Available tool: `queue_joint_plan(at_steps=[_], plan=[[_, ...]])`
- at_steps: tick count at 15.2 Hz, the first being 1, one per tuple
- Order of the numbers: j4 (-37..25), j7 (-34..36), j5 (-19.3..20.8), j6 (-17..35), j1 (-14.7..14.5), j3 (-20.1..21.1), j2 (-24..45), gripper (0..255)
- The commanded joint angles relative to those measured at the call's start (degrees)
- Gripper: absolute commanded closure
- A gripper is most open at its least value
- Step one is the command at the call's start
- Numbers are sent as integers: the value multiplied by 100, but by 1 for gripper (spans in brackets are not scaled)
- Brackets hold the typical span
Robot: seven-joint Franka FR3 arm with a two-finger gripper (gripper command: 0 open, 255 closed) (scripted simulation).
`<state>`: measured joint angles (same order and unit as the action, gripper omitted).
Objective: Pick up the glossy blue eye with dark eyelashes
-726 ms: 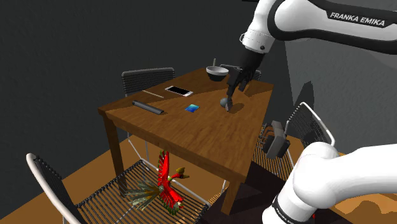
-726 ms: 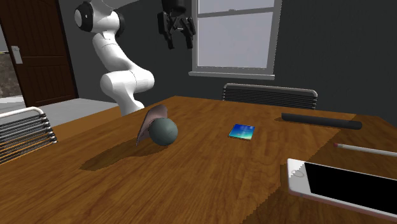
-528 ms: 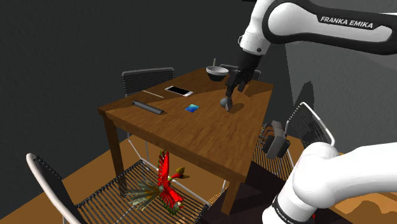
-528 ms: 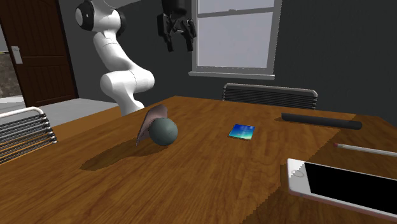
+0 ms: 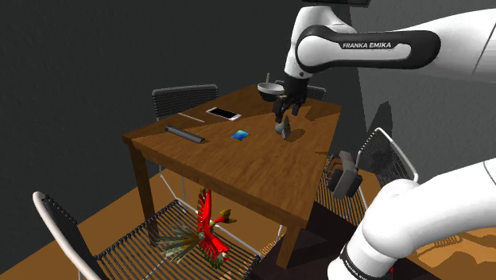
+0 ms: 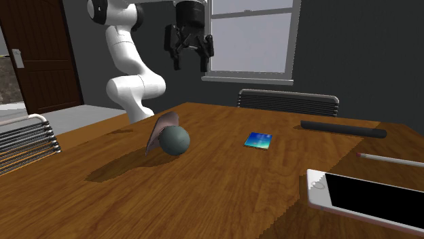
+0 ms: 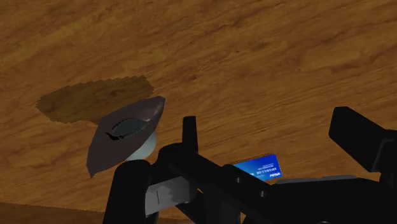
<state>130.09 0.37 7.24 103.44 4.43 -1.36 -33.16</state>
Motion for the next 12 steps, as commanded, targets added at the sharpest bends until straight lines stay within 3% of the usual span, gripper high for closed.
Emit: queue_joint_plan(at_steps=[1, 12], plan=[[-111, 86, 215, 191, 130, -11, 372, 0], [-1042, 646, 1411, 762, 784, -187, 2235, 0]])
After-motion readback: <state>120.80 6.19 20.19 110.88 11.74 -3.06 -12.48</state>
